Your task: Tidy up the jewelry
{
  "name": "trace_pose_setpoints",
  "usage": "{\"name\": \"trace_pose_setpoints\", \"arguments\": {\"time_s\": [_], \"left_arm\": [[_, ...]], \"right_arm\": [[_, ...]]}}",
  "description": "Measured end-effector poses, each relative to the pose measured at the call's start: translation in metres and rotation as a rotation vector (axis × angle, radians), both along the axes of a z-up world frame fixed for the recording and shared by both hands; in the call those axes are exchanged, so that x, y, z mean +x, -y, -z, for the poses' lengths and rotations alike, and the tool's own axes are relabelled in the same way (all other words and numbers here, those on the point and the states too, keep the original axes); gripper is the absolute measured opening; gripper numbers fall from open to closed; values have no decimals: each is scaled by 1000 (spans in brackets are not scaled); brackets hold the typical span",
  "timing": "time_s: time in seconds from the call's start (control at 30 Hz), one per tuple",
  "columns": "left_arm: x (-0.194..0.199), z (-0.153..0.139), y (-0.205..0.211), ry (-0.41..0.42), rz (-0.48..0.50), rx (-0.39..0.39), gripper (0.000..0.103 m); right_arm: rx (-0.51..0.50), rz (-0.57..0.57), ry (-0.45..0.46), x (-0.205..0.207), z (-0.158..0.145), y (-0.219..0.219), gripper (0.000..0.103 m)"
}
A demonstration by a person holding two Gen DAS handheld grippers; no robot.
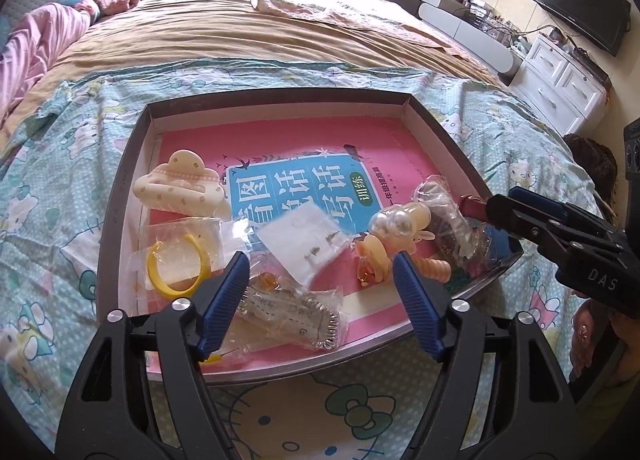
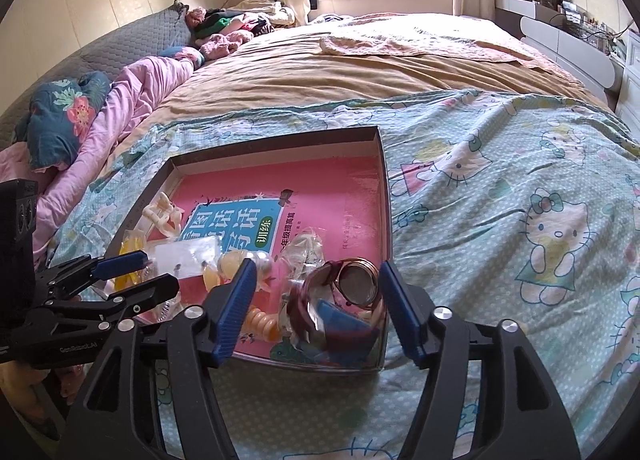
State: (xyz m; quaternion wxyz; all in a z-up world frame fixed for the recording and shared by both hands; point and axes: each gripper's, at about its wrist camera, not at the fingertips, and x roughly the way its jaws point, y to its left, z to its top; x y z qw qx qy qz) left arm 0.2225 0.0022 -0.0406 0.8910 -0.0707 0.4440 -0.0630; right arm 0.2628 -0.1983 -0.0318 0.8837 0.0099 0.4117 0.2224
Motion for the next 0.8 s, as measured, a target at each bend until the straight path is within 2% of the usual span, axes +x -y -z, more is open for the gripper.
{"name": "trace_pose_setpoints", "arguments": {"time_s": [0.1,0.17,0.3,0.37,0.6,0.8], "left_arm": [[-2,-5,-1,8,-5,-3,72],[-4,-10,-2,16,-9,-5,78],[-12,-26,-2,49,-18,-2,85],[-16,-34,-2,66,-24,-1,93],[-42,-64,1,129,-44,-9,93],[-74,-72,3,151,-64,-1,93]], "right_arm": [[12,1,12,-5,-7,3,69],[18,3,26,-10,-13,5,75],[38,8,62,-21,-28,10,84],[40,7,89,-28,-37,12,88],[58,-5,170,-63,-64,22,95],[56,-17,214,-93,-74,28,97]]}}
